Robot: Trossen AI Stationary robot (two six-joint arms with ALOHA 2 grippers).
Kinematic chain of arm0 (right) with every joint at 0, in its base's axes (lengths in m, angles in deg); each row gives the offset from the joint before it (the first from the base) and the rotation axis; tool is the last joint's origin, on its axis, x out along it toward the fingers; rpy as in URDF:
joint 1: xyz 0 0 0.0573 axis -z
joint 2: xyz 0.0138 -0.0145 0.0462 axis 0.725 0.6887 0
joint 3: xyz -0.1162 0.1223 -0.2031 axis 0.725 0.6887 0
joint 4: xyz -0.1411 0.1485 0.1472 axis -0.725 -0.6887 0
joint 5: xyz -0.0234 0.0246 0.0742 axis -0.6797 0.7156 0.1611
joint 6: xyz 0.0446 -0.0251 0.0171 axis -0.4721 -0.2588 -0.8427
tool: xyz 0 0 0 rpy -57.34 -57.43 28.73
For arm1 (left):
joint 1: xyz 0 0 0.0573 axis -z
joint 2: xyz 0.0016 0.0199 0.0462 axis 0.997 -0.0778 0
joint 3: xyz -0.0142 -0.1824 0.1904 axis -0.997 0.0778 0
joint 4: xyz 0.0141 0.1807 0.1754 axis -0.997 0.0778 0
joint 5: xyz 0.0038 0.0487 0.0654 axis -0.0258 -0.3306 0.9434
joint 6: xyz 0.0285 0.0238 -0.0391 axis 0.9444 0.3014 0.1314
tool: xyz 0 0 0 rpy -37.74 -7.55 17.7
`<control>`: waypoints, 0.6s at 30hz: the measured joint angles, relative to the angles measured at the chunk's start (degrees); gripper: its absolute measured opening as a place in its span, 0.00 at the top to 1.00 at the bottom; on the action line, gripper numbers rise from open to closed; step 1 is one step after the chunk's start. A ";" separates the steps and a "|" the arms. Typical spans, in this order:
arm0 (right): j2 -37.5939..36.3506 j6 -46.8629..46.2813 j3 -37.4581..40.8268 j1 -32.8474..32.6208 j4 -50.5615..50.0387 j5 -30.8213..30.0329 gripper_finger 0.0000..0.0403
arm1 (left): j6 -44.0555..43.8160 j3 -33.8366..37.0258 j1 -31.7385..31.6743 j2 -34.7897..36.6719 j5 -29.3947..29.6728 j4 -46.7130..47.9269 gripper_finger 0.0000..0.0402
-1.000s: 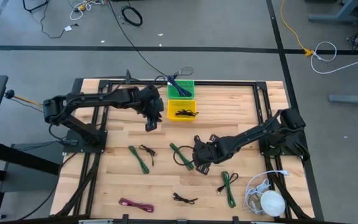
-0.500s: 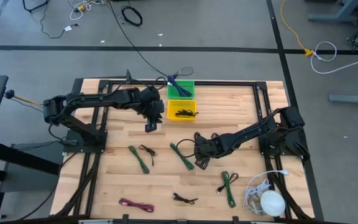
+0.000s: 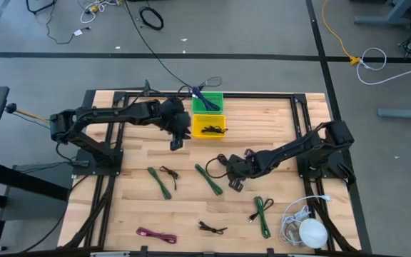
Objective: Pick & Place USB Port
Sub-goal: Put the black charger cable into the yellow basket
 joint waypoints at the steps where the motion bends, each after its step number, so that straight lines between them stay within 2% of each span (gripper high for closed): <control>1: -1.46 0.85 -0.03 0.02 0.09 -0.95 0.95 | -0.66 0.00 0.00 0.00 -0.95 -1.05 0.72; 6: -11.21 3.06 -0.31 -0.02 -2.92 -8.81 0.95 | -2.09 0.00 0.02 0.00 -7.04 -7.98 0.72; 10: -19.77 7.38 -0.39 0.00 -1.23 -17.09 0.95 | -4.37 0.00 0.01 0.00 -10.02 -15.12 0.72; 15: -26.98 16.31 -0.41 0.13 7.19 -24.56 0.95 | -6.04 0.00 0.11 0.00 -11.26 -27.29 0.72; 18: -28.76 23.46 -0.41 0.39 13.96 -26.80 0.95 | -7.81 0.00 0.09 0.00 -11.40 -37.46 0.72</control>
